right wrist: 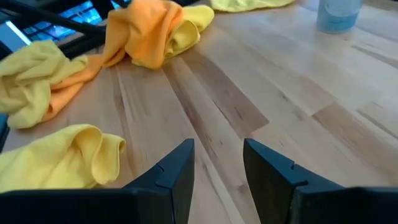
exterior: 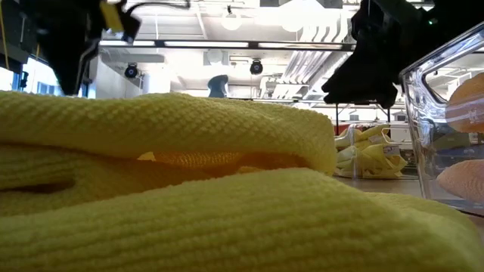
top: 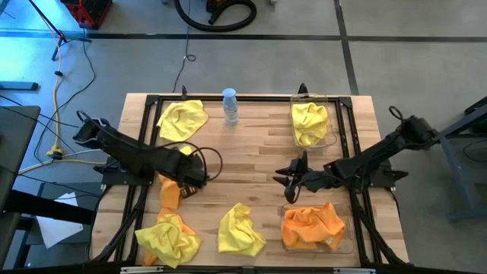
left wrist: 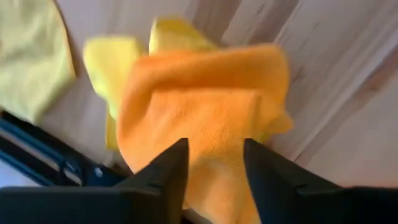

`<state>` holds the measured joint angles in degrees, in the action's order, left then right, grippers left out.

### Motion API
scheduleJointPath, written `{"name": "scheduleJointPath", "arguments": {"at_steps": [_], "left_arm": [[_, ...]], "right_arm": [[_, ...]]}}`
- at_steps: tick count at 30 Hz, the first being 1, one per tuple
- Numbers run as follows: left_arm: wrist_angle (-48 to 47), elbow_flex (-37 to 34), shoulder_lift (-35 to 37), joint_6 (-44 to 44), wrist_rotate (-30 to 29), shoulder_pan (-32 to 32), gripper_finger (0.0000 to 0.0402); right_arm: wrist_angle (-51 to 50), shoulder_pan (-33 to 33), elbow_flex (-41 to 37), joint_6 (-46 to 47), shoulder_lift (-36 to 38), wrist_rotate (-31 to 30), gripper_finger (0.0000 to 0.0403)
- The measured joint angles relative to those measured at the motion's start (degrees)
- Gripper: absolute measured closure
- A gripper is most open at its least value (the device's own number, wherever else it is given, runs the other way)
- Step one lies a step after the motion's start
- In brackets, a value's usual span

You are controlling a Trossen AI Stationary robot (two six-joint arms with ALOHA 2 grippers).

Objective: Sort microfiber towel by color & place in baskets
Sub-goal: Put the orange microfiber cloth into the bottom transparent bin

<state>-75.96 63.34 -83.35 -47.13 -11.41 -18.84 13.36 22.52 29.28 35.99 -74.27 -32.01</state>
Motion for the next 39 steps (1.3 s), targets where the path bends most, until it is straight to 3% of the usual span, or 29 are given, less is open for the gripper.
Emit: {"name": "scheduleJointPath", "arguments": {"at_steps": [5, 10, 13, 16, 19, 25, 30, 33, 39], "left_arm": [[5.3, -7.8, 0.0, -3.2, 3.3, -0.5, 0.0205], [9.6, -16.0, 0.0, -4.1, 3.4, -0.4, 0.0198], [10.4, -18.2, 0.0, -4.9, 3.4, -0.3, 0.0228], [9.8, -17.9, 0.0, -4.6, 1.9, -0.4, 0.0304], [7.4, -14.5, 0.0, -2.8, -0.9, -0.4, 0.0383], [-1.4, 0.0, 0.0, 1.2, -9.5, -0.4, 0.0397], [3.4, 13.5, 0.0, 13.7, -15.7, 1.0, 0.0399], [11.7, 18.8, -0.2, 22.1, -15.4, 3.7, 0.0400], [23.9, 22.9, -3.3, 34.2, -7.0, 9.3, 0.0401]], "right_arm": [[0.2, 0.0, 0.0, 0.0, -0.1, 0.2, 0.0270], [0.2, 0.0, 0.0, 0.0, -0.1, 0.1, 0.0270], [0.3, -0.2, 0.0, 0.0, -0.1, 0.1, 0.0270], [0.6, -0.8, 0.0, 0.0, -0.1, 0.1, 0.0270], [1.6, -1.6, 0.0, -0.1, -0.1, -0.2, 0.0270], [6.3, -2.8, 0.0, -9.6, -0.1, -0.3, 0.0270], [14.6, -4.3, 0.6, -18.8, -0.1, 1.7, 0.0267], [14.8, -4.8, 4.2, -24.8, -1.3, 2.1, 0.0258], [6.9, -4.9, 17.8, -40.2, -7.9, 2.5, 0.0220]]}}
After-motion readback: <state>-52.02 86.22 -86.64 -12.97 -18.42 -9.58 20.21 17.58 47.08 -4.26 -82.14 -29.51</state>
